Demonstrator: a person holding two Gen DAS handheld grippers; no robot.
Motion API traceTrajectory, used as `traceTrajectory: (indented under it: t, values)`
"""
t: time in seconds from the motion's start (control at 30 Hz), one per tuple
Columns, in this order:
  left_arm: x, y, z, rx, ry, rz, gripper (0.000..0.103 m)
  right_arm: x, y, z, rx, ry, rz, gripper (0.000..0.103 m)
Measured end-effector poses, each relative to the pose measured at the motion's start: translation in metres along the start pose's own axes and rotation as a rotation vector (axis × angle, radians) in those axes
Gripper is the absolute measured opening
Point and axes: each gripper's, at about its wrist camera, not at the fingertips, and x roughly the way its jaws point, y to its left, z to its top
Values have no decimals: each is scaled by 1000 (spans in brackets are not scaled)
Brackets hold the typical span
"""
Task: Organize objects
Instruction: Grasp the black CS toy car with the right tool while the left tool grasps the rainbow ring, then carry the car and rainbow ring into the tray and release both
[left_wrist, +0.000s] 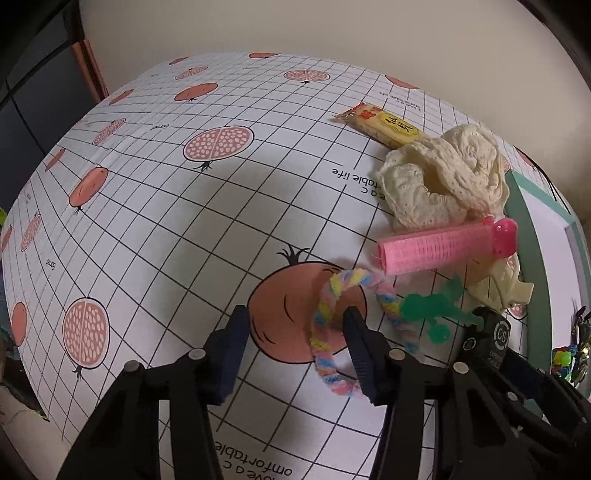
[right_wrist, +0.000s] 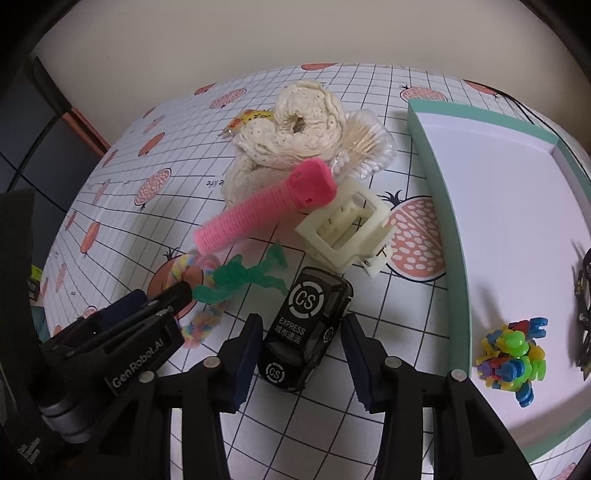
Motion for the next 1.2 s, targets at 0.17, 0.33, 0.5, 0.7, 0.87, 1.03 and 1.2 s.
traceTrajectory:
  t: [0.17, 0.33, 0.5, 0.7, 0.87, 1.03, 1.2]
  values:
    - [-1, 1, 1, -16, -6, -9, 40, -1, -4, 0, 13, 3, 11, 44]
    - [-1, 9, 3, -40, -3, -29, 9, -1, -5, 0, 9, 12, 20, 41]
    - [-2, 20, 3, -95, 4, -61, 7, -4, -6, -1, 5, 17, 16, 40]
    - [-9, 26, 4, -127, -22, -68, 7, -16, -10, 1, 2, -19, 27, 40]
    - [-18, 27, 7, -130, -58, -79, 7, -26, -15, 1, 7, -48, 25, 40]
    - [-34, 27, 9, -134, -112, -96, 7, -42, -18, 3, 8, -107, 35, 40]
    - [-43, 26, 10, -137, -148, -113, 7, -55, -24, 4, 14, -157, 37, 40]
